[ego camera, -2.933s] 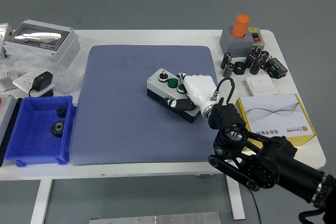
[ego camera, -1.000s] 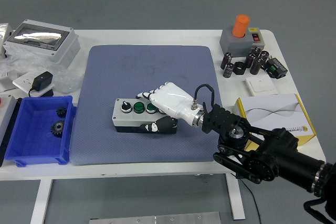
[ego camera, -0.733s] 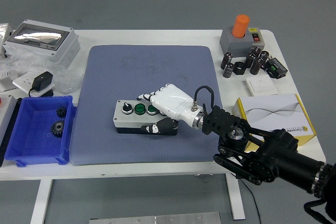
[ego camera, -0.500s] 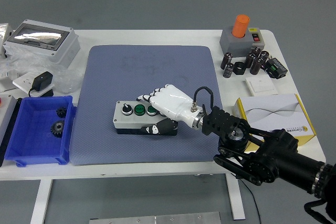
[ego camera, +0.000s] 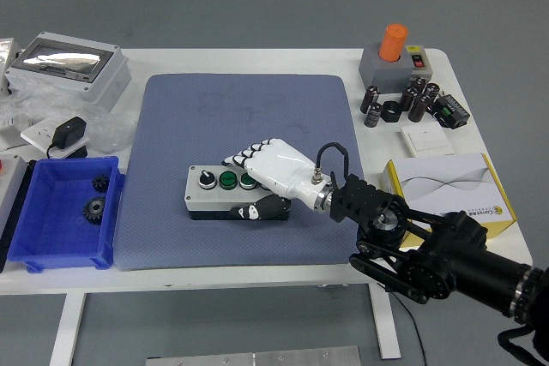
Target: Pick up the button,place it on the desk,press the button,press the button
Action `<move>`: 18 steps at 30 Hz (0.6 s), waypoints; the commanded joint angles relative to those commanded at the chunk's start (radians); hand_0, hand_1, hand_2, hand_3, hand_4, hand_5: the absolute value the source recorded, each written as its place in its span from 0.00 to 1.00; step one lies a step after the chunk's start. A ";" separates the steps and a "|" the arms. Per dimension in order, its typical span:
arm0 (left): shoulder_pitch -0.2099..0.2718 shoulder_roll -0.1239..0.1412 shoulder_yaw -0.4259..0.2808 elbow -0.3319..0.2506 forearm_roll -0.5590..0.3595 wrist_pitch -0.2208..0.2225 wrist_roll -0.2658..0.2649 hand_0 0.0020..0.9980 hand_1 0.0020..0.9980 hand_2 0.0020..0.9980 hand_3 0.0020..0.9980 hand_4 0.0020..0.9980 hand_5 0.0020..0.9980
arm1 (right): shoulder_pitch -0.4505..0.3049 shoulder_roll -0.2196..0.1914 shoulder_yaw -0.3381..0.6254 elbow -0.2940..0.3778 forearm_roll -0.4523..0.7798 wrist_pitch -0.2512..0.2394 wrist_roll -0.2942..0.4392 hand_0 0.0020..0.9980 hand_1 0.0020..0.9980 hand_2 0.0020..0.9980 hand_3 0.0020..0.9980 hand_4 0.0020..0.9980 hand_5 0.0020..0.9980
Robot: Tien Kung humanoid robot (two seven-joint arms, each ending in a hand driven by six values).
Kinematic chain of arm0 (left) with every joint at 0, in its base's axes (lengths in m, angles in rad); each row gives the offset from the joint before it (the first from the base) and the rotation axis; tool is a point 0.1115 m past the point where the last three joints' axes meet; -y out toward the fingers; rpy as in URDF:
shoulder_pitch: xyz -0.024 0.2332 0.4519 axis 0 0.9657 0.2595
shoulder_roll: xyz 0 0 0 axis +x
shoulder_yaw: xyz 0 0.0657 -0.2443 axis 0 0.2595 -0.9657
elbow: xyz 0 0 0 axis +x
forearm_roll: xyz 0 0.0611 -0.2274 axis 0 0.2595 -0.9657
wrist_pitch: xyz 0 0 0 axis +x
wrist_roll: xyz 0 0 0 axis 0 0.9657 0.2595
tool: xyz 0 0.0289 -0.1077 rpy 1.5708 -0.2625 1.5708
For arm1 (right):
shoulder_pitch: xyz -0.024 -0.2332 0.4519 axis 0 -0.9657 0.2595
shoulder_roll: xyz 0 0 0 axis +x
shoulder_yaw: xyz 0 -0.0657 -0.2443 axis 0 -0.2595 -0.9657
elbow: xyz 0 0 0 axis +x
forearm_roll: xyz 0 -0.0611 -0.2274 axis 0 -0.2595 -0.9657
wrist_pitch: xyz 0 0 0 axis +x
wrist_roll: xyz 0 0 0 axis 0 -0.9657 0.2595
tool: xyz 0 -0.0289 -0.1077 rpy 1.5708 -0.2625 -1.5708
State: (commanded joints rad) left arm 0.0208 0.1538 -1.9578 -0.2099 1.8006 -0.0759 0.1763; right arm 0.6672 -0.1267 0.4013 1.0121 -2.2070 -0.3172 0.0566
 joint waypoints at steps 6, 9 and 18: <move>0.001 0.000 -0.002 -0.001 0.001 -0.003 -0.004 0.66 0.62 0.62 0.74 0.98 0.66 | 0.000 -0.005 -0.004 0.007 0.011 0.000 -0.003 0.63 0.77 0.81 0.95 0.63 0.00; 0.001 0.000 -0.002 -0.001 0.001 -0.005 -0.007 0.66 0.62 0.62 0.74 0.98 0.66 | 0.001 -0.009 -0.004 0.013 0.019 0.008 -0.006 0.63 0.77 0.81 0.95 0.63 0.00; 0.002 -0.001 -0.002 -0.001 0.002 -0.011 -0.010 0.66 0.62 0.61 0.74 0.97 0.64 | 0.002 -0.017 -0.006 0.026 0.024 0.015 -0.011 0.65 0.79 0.87 1.00 0.66 0.00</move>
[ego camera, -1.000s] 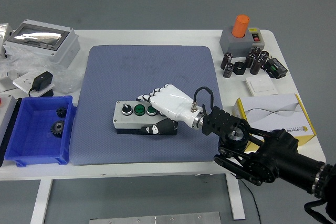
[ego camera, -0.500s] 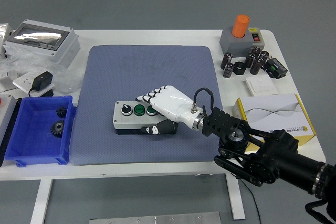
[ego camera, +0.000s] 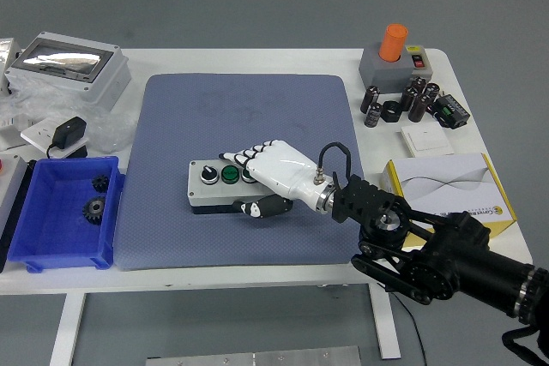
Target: Pick up the button,place it on the desk,press the button,press the button
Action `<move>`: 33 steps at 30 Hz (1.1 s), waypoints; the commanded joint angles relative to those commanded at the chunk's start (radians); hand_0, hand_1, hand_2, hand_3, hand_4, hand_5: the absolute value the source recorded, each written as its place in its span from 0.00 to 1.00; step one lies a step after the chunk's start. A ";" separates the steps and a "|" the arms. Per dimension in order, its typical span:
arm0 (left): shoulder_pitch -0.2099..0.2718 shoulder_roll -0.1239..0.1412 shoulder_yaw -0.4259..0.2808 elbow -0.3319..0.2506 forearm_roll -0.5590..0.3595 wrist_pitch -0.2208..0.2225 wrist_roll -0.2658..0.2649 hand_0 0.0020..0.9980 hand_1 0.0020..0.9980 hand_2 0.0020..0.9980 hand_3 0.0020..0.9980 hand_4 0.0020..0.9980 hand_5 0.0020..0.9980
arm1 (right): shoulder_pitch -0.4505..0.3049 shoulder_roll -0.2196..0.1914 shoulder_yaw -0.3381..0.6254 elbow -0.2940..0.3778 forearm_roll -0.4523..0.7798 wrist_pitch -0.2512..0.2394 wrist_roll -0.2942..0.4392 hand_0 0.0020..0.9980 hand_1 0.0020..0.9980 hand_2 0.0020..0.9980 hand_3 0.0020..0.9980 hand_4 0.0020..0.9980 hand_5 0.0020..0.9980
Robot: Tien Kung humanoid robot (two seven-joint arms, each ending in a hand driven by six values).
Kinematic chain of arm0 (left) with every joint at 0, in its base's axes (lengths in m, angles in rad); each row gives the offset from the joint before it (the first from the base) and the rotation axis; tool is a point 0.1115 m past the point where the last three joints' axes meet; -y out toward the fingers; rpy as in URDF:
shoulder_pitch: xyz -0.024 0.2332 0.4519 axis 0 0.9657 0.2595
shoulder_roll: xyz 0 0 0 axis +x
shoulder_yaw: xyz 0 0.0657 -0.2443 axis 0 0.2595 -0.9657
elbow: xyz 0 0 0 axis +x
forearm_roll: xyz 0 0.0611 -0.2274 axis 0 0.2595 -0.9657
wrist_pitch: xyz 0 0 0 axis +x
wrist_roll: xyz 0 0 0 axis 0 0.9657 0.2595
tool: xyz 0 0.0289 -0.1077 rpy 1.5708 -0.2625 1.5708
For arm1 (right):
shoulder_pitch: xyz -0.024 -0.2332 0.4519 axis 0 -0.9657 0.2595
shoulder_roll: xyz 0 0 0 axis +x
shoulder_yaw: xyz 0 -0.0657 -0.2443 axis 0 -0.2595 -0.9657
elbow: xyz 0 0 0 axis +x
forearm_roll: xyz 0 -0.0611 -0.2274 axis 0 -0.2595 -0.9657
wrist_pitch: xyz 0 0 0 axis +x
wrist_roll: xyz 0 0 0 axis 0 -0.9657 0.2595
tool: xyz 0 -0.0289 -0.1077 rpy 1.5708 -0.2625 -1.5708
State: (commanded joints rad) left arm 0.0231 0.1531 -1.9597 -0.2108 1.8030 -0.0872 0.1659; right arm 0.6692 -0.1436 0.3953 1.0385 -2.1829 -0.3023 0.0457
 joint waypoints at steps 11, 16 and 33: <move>0.001 0.000 0.002 0.000 0.002 -0.009 -0.001 0.66 0.61 0.61 0.73 0.97 0.64 | 0.000 -0.012 0.000 0.022 0.006 0.020 -0.019 0.66 0.81 0.91 1.00 0.70 0.00; 0.001 0.000 0.001 -0.001 0.005 -0.014 0.000 0.66 0.61 0.61 0.73 0.97 0.63 | 0.000 -0.013 0.005 0.024 0.006 0.036 -0.026 0.66 0.81 0.92 1.00 0.72 0.02; 0.003 0.001 0.004 -0.005 0.004 -0.032 0.013 0.66 0.61 0.61 0.73 0.93 0.60 | 0.008 -0.069 0.050 0.144 0.006 0.122 -0.049 0.81 0.98 1.00 1.00 0.79 0.06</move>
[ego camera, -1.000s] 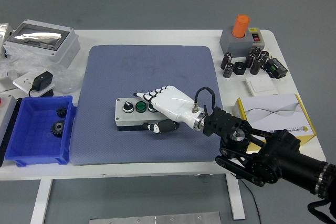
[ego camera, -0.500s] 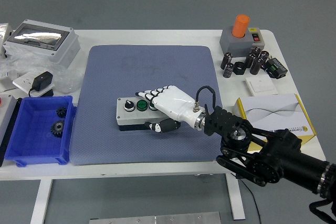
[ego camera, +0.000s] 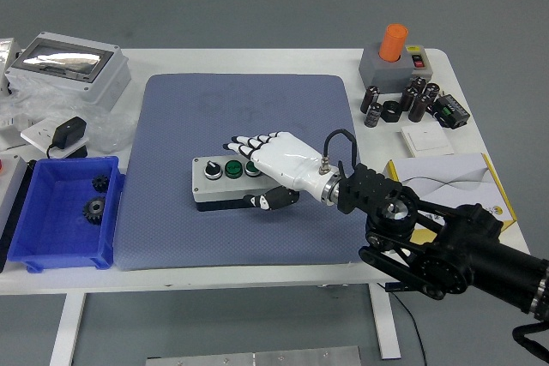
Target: Pick up the button,place it on the desk,press the button,press the button
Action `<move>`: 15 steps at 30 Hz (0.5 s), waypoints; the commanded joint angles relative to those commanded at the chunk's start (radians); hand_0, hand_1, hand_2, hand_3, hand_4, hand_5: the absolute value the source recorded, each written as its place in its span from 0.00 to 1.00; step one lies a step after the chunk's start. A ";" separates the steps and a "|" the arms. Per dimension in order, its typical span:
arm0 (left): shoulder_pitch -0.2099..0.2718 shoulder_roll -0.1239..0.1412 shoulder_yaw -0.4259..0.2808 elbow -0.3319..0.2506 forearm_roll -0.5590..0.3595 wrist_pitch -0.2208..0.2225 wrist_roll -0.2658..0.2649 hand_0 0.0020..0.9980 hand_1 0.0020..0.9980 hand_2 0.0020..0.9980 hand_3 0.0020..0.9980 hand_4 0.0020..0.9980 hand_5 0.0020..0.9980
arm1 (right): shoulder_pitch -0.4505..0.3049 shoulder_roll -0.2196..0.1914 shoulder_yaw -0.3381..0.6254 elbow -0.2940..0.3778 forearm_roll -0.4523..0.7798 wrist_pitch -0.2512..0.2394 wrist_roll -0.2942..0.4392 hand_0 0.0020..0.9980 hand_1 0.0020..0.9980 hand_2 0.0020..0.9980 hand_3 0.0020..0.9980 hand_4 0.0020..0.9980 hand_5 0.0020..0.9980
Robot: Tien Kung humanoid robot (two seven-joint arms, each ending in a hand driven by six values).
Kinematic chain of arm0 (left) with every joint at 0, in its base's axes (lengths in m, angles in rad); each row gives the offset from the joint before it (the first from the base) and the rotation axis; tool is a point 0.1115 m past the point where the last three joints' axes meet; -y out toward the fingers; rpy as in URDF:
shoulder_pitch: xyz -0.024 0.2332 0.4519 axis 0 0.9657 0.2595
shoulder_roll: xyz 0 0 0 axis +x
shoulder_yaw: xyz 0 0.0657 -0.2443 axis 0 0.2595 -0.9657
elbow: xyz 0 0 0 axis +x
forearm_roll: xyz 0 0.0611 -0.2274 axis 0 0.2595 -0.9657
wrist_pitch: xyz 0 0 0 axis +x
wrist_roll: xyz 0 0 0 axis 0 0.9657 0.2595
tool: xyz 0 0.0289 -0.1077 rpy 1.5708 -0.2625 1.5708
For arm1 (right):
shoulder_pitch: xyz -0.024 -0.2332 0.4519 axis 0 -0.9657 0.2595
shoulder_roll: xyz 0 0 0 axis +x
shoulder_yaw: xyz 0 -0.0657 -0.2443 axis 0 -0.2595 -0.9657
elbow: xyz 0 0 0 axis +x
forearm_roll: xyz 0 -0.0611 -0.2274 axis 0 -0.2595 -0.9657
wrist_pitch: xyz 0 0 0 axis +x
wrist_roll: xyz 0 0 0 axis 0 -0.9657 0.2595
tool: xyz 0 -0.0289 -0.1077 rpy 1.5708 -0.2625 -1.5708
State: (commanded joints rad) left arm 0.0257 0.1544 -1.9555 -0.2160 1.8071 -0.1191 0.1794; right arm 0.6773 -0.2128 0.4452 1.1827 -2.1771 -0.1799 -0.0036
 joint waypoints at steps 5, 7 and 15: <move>0.000 0.000 -0.002 -0.001 0.003 -0.003 0.000 0.66 0.61 0.61 0.73 0.93 0.59 | 0.000 -0.066 0.019 0.094 0.036 0.054 -0.018 0.87 1.00 1.00 1.00 0.82 0.08; 0.001 0.001 -0.002 -0.001 0.002 -0.003 0.000 0.66 0.61 0.61 0.73 0.93 0.59 | -0.002 -0.106 0.033 0.141 0.076 0.076 -0.021 0.87 1.00 1.00 1.00 0.82 0.08; 0.002 0.002 0.002 -0.004 -0.008 0.007 0.005 0.66 0.61 0.61 0.72 0.92 0.58 | 0.006 -0.269 0.144 0.356 0.251 0.091 -0.106 0.91 1.00 1.00 1.00 0.82 0.07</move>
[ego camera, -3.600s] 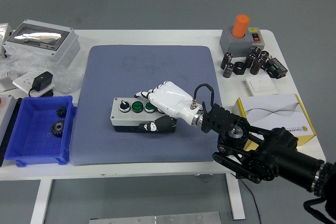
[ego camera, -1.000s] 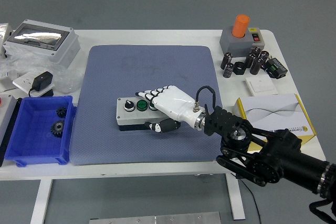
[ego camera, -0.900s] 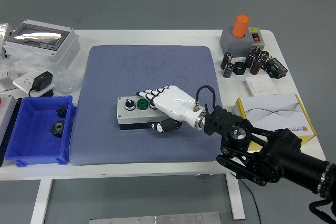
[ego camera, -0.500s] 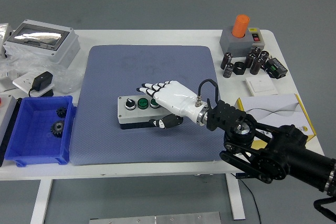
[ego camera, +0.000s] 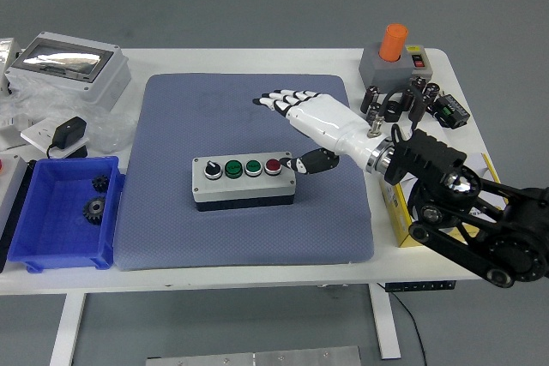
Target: Pick up the button,place it on the desk,press the button,press the button
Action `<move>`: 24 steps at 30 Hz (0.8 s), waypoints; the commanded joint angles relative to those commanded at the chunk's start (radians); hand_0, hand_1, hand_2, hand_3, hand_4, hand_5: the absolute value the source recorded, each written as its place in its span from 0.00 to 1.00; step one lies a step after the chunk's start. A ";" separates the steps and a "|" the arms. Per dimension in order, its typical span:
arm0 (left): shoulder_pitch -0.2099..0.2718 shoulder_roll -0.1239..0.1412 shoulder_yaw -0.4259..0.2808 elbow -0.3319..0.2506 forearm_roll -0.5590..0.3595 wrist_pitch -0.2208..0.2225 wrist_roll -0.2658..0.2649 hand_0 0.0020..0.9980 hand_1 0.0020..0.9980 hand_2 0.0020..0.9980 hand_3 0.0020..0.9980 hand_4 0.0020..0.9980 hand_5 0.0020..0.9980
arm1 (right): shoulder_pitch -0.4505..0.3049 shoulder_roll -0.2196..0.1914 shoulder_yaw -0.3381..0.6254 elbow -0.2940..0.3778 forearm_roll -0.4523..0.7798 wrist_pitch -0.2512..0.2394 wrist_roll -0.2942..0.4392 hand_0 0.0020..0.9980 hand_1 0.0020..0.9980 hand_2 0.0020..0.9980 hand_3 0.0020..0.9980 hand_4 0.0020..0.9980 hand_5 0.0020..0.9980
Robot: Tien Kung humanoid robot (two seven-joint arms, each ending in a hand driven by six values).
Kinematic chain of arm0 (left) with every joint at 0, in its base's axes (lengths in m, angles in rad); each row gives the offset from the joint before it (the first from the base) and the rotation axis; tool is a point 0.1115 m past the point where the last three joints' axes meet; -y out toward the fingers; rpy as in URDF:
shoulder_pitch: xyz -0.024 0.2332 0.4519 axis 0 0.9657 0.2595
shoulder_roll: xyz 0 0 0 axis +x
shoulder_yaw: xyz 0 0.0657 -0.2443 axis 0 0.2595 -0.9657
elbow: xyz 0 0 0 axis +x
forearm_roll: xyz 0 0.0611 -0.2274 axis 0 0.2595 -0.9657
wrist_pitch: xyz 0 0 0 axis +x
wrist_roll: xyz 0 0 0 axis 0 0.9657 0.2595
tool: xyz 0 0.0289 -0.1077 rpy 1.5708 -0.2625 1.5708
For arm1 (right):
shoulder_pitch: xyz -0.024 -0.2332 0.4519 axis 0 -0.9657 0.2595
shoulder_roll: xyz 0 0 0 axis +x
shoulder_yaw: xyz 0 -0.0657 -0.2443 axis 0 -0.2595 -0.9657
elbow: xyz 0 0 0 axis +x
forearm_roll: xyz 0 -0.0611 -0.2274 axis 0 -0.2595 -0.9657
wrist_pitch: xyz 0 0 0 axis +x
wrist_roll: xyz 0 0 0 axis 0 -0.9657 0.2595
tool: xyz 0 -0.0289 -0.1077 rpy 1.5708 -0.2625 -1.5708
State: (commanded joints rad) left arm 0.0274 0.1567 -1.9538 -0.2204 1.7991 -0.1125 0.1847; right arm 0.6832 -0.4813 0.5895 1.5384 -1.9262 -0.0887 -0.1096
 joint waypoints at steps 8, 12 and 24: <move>-0.001 0.000 0.005 -0.001 -0.008 0.002 0.006 0.66 0.62 0.61 0.72 0.92 0.58 | 0.027 -0.018 -0.031 0.093 0.072 0.213 -0.149 0.52 0.60 0.62 0.96 0.59 0.19; -0.001 0.000 0.006 -0.001 -0.010 0.001 0.008 0.66 0.62 0.61 0.72 0.92 0.58 | 0.032 -0.014 -0.043 0.089 0.071 0.300 -0.188 0.21 0.28 0.28 0.79 0.37 0.14; -0.003 -0.001 0.006 -0.001 -0.011 0.000 0.007 0.66 0.62 0.61 0.72 0.92 0.59 | 0.031 0.004 -0.063 0.059 0.066 0.352 -0.203 0.17 0.21 0.22 0.78 0.26 0.04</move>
State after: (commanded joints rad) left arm 0.0243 0.1557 -1.9481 -0.2210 1.7882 -0.1130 0.1919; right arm 0.7146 -0.4770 0.5262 1.5973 -1.8602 0.2630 -0.3121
